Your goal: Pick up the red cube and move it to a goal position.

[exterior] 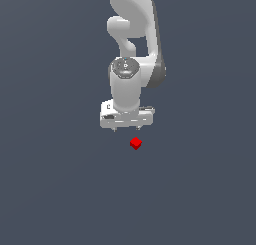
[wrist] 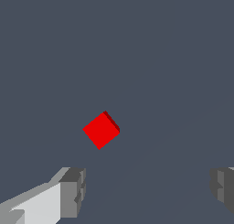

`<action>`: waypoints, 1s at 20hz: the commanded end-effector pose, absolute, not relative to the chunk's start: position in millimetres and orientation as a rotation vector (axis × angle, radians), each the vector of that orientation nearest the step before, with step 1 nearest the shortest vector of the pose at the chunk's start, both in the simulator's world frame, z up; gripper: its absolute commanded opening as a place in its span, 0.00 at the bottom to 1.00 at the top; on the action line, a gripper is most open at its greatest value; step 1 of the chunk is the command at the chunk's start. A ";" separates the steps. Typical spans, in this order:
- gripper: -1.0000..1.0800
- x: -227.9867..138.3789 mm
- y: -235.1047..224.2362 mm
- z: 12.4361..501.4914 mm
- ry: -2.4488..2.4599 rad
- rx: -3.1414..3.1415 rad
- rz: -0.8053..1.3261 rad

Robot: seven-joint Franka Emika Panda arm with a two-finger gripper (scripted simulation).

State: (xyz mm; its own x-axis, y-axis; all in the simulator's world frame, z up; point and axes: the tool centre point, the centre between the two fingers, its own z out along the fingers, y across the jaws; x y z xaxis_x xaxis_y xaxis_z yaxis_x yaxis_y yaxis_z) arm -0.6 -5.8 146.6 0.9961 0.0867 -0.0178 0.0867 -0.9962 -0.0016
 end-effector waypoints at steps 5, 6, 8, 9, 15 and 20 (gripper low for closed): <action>0.96 2.8 4.2 117.1 -0.381 -3.116 0.022; 0.96 3.4 6.2 111.2 -0.430 -3.110 0.021; 0.96 4.3 10.6 98.8 -0.533 -3.094 0.018; 0.96 4.7 12.9 92.5 -0.585 -3.084 0.016; 0.96 5.7 25.8 57.2 -0.874 -3.015 0.007; 0.96 5.2 33.5 35.8 -1.045 -2.961 0.003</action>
State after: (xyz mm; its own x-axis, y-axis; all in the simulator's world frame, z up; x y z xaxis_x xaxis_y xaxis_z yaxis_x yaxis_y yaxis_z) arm 5.1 31.3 41.8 0.7995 0.6007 -0.0026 0.6007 -0.7995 -0.0033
